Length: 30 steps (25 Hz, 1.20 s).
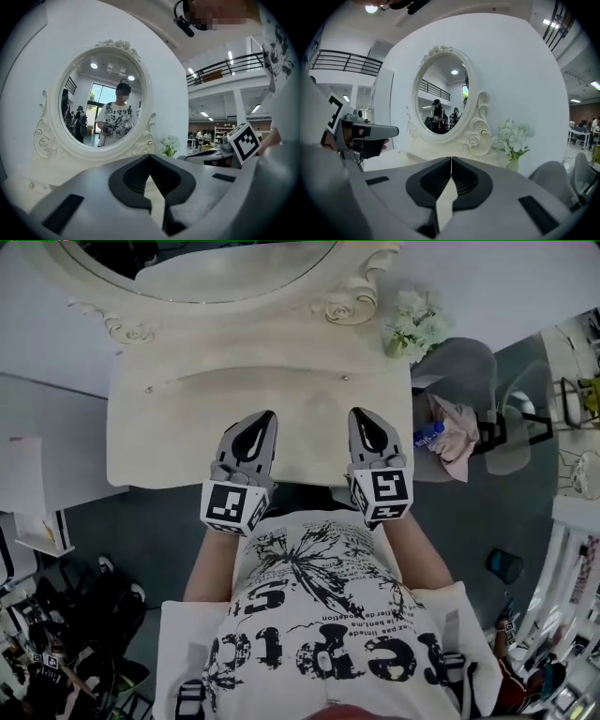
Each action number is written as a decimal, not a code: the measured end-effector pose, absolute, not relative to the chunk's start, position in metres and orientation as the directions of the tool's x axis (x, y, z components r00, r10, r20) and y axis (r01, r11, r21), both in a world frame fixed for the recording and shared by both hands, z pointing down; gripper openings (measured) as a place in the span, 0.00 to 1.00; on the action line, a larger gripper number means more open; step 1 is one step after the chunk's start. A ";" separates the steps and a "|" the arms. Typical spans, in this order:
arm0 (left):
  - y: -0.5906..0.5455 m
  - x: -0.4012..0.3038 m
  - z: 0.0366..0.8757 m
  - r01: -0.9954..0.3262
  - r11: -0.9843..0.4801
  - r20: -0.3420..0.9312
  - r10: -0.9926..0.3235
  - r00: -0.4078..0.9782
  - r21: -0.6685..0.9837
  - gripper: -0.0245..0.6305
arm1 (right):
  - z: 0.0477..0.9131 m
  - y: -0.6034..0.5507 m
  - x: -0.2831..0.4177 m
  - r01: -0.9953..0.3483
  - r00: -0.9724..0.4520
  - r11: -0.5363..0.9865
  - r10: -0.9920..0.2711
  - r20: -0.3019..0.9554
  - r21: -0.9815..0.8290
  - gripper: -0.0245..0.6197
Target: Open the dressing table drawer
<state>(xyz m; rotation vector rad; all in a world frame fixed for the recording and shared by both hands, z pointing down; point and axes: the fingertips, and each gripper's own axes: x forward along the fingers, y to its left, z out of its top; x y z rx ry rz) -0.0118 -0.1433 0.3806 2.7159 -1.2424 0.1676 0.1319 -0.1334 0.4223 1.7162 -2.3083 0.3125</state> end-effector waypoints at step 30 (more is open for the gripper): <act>-0.188 0.012 0.483 -0.828 -0.534 0.323 -0.763 0.559 0.171 0.05 | 0.614 -0.249 0.172 -0.978 -0.201 0.119 -0.779 0.594 -0.174 0.21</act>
